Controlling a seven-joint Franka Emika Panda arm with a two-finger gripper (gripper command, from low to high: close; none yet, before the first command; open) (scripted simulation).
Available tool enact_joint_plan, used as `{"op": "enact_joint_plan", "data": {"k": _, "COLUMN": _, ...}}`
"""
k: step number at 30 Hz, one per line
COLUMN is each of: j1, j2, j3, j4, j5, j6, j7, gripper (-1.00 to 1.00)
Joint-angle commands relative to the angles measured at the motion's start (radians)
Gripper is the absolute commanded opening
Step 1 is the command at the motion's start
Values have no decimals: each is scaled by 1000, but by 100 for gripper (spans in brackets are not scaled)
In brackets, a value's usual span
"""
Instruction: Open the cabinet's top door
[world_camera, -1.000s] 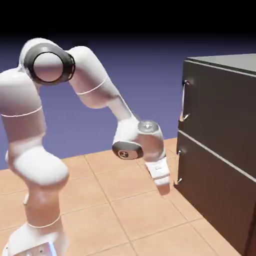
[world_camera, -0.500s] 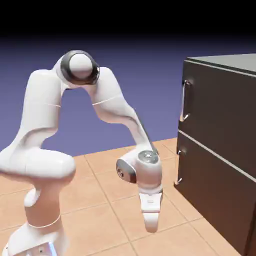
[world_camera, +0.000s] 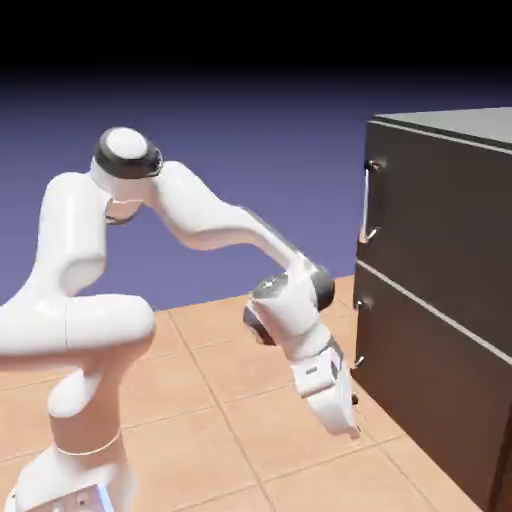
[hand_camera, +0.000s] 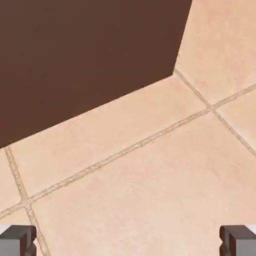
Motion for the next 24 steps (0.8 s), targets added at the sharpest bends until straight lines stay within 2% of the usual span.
{"op": "enact_joint_plan", "data": {"k": 1, "j1": 31, "j2": 33, "j3": -30, "j4": 5, "j5": 44, "j6": -8, "j7": -22, "gripper": 0}}
{"op": "enact_joint_plan", "data": {"k": 14, "j1": 431, "j2": 466, "j3": -420, "j4": 67, "j5": 609, "j6": -108, "j7": -301, "gripper": 0}}
{"op": "enact_joint_plan", "data": {"k": 16, "j1": 442, "j2": 477, "j3": -430, "j4": 69, "j5": 624, "j6": -110, "j7": -308, "gripper": 0}}
{"op": "enact_joint_plan", "data": {"k": 21, "j1": 286, "j2": 462, "j3": -393, "j4": 213, "j5": 659, "j6": -121, "j7": -308, "gripper": 0}}
{"op": "enact_joint_plan", "data": {"k": 22, "j1": 286, "j2": 462, "j3": -393, "j4": 213, "j5": 659, "j6": -121, "j7": -308, "gripper": -100}}
{"op": "enact_joint_plan", "data": {"k": 24, "j1": 309, "j2": 463, "j3": -404, "j4": 177, "j5": 661, "j6": -155, "j7": -319, "gripper": -100}}
